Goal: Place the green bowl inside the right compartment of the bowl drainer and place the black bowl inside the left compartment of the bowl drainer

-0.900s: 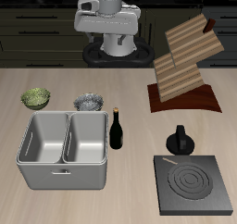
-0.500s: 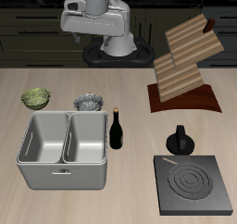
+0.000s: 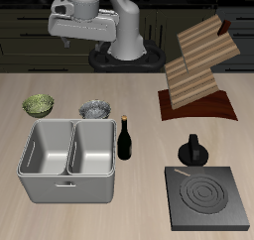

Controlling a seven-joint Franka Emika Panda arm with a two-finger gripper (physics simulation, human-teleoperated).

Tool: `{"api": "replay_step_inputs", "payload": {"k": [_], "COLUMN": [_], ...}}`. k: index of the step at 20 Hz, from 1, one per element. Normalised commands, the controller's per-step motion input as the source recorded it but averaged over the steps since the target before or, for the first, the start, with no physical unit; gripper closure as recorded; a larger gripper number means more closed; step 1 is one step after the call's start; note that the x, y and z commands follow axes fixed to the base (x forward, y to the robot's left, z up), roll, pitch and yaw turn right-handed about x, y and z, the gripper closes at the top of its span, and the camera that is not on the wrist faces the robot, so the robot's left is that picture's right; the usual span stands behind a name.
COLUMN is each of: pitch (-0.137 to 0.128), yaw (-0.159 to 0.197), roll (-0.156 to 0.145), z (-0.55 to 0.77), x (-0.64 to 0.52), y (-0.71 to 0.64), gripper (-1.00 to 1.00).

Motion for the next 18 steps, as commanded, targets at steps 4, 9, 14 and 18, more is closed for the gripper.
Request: {"api": "replay_step_inputs", "payload": {"k": [4,9,14,18], "pitch": [-0.008,-0.005,-0.008,-0.024], "yaw": [0.021,0.013,0.036,-0.021], "roll": [0.008,0.053,-0.014,-0.058], "z": [0.02,0.02,-0.01,0.03], "x": [-0.03,-0.07,-0.08,-0.11], "y": [-0.27,-0.24,-0.56,-0.56], "gripper": [-1.0,-1.0,-1.0,-1.0]}}
